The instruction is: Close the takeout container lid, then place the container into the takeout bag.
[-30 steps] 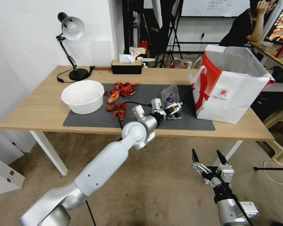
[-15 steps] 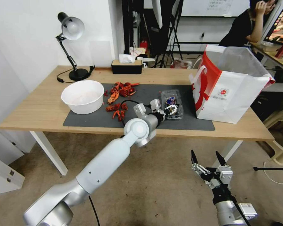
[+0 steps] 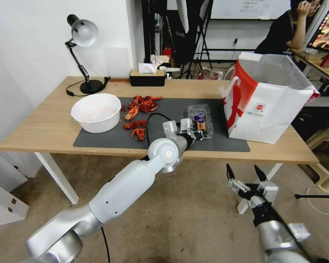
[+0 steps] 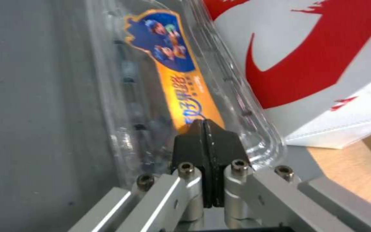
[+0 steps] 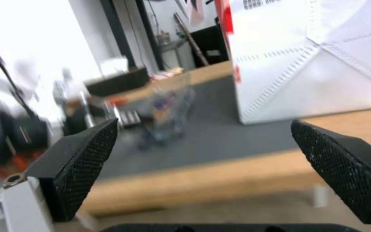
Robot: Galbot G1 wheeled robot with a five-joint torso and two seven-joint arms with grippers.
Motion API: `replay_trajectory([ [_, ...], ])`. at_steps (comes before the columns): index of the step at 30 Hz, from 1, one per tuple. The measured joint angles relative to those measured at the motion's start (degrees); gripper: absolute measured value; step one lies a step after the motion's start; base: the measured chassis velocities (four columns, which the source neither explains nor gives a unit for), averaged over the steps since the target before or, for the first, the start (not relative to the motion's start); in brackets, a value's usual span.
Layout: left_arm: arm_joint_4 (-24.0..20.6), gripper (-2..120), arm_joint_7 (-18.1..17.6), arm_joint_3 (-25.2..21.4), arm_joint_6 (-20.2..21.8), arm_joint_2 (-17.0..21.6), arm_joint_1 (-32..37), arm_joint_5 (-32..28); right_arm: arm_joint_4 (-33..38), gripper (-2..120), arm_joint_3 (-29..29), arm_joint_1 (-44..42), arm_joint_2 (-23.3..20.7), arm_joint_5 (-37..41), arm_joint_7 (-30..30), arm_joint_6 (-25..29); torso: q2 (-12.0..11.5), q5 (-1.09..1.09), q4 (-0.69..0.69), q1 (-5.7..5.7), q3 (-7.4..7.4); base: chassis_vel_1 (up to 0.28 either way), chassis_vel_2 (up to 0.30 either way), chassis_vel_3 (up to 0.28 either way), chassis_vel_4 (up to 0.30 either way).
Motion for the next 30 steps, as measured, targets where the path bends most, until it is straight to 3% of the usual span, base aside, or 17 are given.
replay_trajectory([
  [1,0.09,0,-0.08,0.04,0.00,0.09,0.00,0.07,0.88,100,0.70,2.34,-1.57,9.21,0.30,-2.64,0.00,0.00,0.00,0.00,0.00,0.000,0.000,0.000,0.000],
  [2,0.09,0,-0.08,0.04,0.00,0.09,0.00,0.07,0.88,100,0.70,2.34,-1.57,9.21,0.30,-2.64,0.00,0.00,0.00,0.00,0.00,0.000,0.000,0.000,0.000],
  [4,0.18,0,-0.14,0.07,-0.01,0.18,0.00,0.08,1.24,100,1.66,7.64,-4.34,23.79,2.44,-6.21,0.00,0.00,0.02,0.00,0.00,0.000,0.000,0.000,0.000],
  [6,0.21,0,-0.19,0.07,-0.02,0.20,0.01,0.07,1.09,100,1.72,8.87,-4.91,26.54,3.00,-6.63,0.00,0.00,0.02,0.00,0.00,0.000,0.000,0.000,0.000],
  [8,0.37,0,-0.36,-0.06,-0.06,0.38,0.03,-0.01,-1.16,100,1.60,13.85,-7.07,37.37,5.19,-8.10,0.00,0.00,0.01,0.01,0.00,0.000,0.000,0.000,0.000],
  [11,0.36,0,-0.35,-0.24,-0.14,0.69,0.14,-0.15,-3.03,100,0.93,16.67,-7.87,42.16,6.11,-9.02,0.00,0.00,0.00,0.00,0.00,0.000,0.000,0.000,0.000],
  [20,-0.11,0,-0.62,-1.20,-0.27,1.74,0.58,-0.90,-7.64,100,-4.76,25.30,-9.34,45.81,9.64,-12.23,0.00,-0.01,0.01,0.00,0.00,0.000,0.000,0.000,0.000],
  [30,-0.27,0,-1.02,-1.33,-0.37,1.92,0.53,-1.33,-12.12,100,-12.59,37.09,-10.98,46.37,18.30,-17.45,0.00,0.00,0.00,0.01,0.00,0.000,0.000,0.000,0.000],
])
